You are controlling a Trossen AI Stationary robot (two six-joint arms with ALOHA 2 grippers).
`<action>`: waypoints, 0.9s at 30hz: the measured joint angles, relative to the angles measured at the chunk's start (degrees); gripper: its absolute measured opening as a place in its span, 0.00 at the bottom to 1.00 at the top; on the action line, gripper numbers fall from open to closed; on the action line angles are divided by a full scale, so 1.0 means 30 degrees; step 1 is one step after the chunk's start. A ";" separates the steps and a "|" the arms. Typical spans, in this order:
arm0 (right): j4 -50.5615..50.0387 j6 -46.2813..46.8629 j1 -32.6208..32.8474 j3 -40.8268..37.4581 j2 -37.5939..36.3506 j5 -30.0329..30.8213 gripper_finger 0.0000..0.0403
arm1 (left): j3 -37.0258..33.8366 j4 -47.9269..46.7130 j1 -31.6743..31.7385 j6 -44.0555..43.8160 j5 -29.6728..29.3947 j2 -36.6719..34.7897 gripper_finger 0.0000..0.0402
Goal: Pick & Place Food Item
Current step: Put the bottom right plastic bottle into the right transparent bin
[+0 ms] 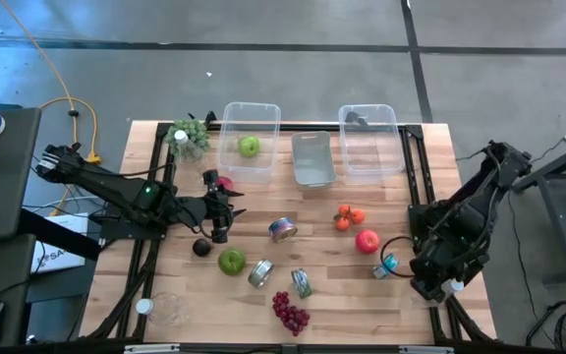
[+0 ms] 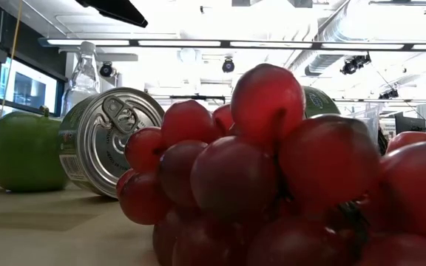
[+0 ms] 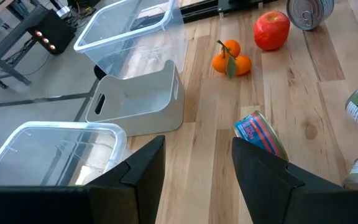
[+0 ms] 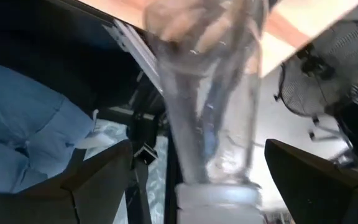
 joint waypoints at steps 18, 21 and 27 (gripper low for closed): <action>0.0341 0.3338 0.1444 0.0000 -0.0007 0.1128 0.86 | 0.0000 0.0000 0.0004 0.0000 0.0000 0.0000 0.44; 0.0344 0.3314 0.1444 0.0000 -0.0007 0.1137 0.80 | 0.0000 0.0000 0.0000 0.0000 0.0003 0.0000 0.44; 0.0344 0.3222 0.1444 0.0000 -0.0007 0.1441 0.65 | 0.0000 0.0000 0.0003 0.0000 0.0003 0.0000 0.44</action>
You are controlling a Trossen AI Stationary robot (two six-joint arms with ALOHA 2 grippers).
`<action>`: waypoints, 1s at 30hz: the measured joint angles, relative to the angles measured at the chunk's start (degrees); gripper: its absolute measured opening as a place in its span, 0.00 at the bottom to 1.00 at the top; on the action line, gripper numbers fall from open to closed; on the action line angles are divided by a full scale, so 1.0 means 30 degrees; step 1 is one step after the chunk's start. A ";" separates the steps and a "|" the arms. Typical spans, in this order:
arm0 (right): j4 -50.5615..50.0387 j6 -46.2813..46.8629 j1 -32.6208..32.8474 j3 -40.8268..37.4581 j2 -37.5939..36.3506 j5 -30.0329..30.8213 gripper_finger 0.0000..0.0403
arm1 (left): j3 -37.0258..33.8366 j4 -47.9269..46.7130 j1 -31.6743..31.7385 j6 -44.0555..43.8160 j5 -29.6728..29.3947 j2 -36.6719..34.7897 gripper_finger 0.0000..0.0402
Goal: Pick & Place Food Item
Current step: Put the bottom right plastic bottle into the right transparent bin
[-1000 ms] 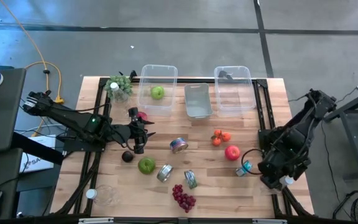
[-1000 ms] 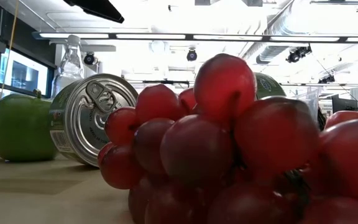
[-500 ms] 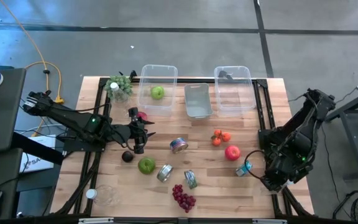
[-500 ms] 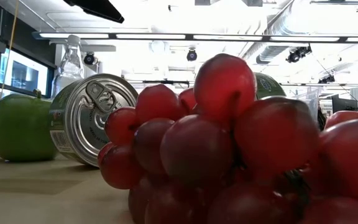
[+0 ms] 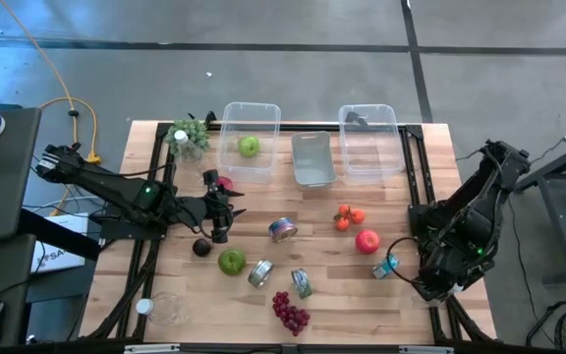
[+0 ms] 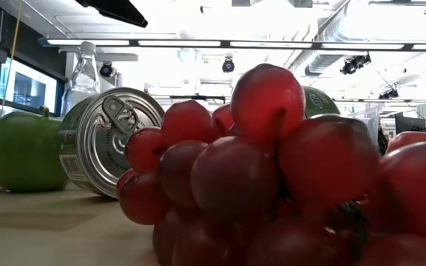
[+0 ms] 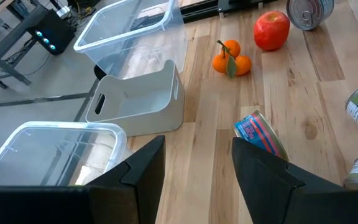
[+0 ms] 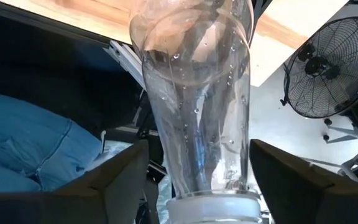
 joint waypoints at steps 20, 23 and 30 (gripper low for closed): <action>0.0080 -0.0932 -0.0219 0.0029 -0.0022 0.0618 0.32 | 0.0000 0.0005 0.0002 0.0000 -0.0002 0.0000 0.44; 0.0077 -0.1218 -0.0001 0.0036 -0.0029 0.0937 0.30 | 0.0000 0.0000 -0.0001 0.0000 -0.0002 0.0000 0.44; 0.0356 -0.1379 0.1173 0.0036 -0.0036 0.1042 0.29 | 0.0000 0.0000 -0.0001 0.0000 -0.0005 0.0000 0.44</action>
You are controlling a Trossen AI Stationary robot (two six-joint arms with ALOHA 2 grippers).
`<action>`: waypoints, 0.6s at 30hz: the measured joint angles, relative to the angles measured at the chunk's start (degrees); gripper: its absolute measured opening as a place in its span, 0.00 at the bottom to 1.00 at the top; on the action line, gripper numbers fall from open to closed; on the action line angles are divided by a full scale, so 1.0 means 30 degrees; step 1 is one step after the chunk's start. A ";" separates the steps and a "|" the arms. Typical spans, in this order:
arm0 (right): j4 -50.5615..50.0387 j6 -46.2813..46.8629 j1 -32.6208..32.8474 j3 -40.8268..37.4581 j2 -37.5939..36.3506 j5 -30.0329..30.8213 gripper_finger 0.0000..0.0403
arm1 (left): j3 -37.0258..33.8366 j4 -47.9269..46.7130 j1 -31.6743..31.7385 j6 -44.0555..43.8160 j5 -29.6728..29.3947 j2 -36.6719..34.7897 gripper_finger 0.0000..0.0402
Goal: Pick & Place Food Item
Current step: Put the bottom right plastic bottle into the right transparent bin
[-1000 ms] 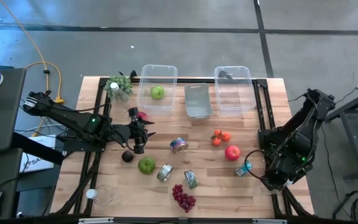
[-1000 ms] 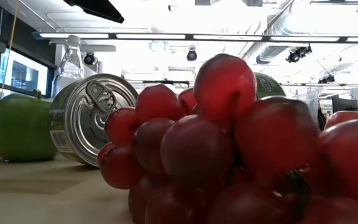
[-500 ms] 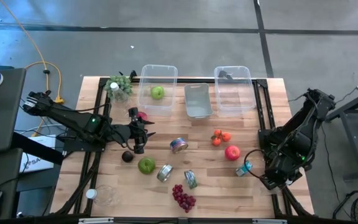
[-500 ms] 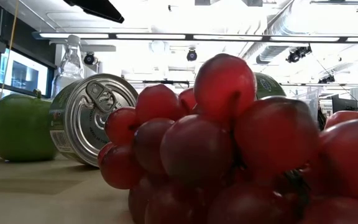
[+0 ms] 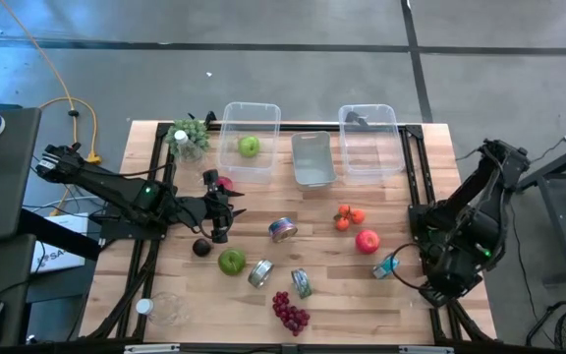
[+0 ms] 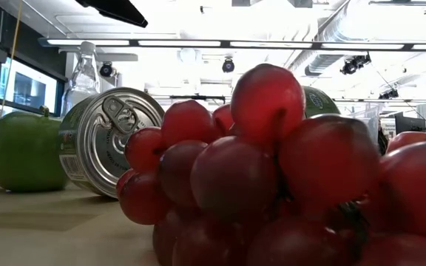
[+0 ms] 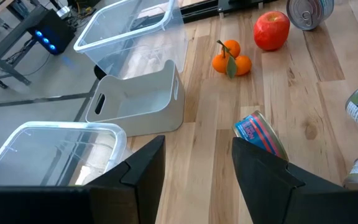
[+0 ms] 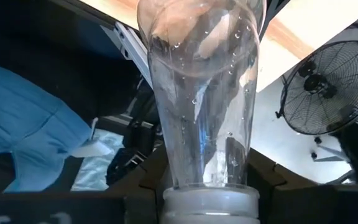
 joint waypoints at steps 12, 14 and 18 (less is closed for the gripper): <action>0.3741 0.0407 0.0146 -0.0022 0.0619 0.1265 0.29 | 0.0000 0.0000 0.0003 0.0000 0.0001 0.0000 0.44; 0.4219 -0.0147 0.0146 -0.0034 0.0661 0.2007 0.29 | 0.0000 0.0006 -0.0001 0.0000 -0.0001 0.0000 0.44; 0.4675 -0.2144 0.0139 -0.0073 0.0670 0.3579 0.29 | 0.0000 0.0007 0.0005 0.0000 0.0005 -0.0002 0.44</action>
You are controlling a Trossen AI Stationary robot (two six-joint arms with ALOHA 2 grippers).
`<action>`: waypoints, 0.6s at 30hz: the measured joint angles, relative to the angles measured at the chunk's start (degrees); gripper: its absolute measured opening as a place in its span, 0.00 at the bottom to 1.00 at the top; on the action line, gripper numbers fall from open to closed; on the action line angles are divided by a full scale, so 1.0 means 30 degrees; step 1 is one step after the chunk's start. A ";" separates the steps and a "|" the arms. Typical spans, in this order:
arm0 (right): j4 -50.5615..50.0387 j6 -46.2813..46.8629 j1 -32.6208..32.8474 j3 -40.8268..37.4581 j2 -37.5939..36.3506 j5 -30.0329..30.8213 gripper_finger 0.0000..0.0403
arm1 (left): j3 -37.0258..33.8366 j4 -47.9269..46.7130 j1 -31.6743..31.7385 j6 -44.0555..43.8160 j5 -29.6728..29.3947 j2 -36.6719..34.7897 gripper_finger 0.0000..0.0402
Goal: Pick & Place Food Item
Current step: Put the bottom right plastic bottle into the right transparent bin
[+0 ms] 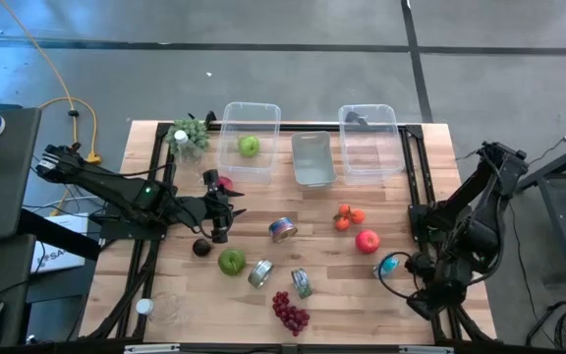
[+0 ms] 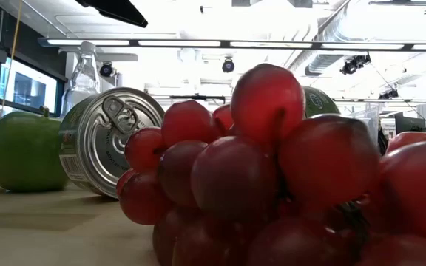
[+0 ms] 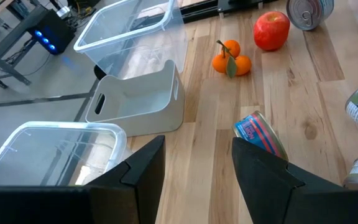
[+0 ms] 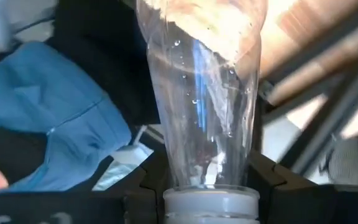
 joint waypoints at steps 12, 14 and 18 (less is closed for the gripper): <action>-0.1253 -0.8682 0.0393 0.0015 -0.0005 0.5551 0.28 | 0.0000 0.0095 -0.0003 0.0000 -0.0007 -0.0006 0.44; -0.1516 -0.9359 0.0784 0.0018 -0.0015 0.6383 0.28 | 0.0000 0.0087 -0.0003 0.0000 -0.0005 -0.0006 0.44; -0.3388 -1.0530 0.1158 0.0029 -0.0022 0.8281 0.28 | 0.0000 0.0080 -0.0007 0.0000 0.0000 -0.0006 0.44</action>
